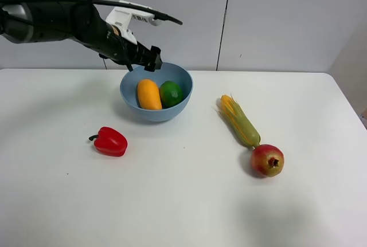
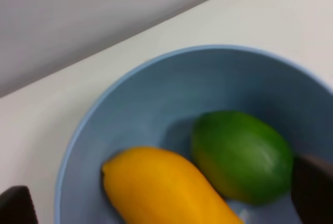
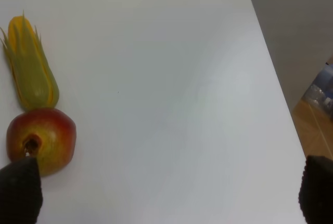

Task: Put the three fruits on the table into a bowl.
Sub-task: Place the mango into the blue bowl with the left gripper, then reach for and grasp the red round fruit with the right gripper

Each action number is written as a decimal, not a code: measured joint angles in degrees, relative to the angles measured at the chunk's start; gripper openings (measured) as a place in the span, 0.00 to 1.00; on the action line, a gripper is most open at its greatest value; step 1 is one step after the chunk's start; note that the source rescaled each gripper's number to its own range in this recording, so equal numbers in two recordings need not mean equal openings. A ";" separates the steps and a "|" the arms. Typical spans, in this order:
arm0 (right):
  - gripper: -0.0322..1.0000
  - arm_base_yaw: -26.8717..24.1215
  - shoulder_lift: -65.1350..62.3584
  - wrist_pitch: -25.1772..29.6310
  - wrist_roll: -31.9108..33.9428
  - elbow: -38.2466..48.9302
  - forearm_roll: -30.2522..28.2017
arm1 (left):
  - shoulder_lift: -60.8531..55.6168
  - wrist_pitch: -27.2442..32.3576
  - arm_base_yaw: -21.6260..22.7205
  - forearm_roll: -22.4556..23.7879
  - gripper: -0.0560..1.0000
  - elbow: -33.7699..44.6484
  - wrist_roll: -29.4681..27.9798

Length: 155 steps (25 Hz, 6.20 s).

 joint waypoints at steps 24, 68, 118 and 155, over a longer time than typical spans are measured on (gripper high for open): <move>1.00 0.00 0.00 0.00 0.00 0.00 0.00 | -23.90 25.75 25.02 8.42 0.98 0.00 7.54; 1.00 0.00 0.00 0.00 0.00 0.00 0.00 | -108.96 42.68 29.44 0.93 0.98 49.44 2.73; 1.00 0.00 9.18 0.19 0.00 0.00 4.67 | -108.96 42.68 29.44 0.80 0.98 49.44 2.60; 1.00 11.74 81.01 -8.05 10.25 -18.00 16.97 | -108.96 42.68 29.44 0.80 0.98 49.44 2.60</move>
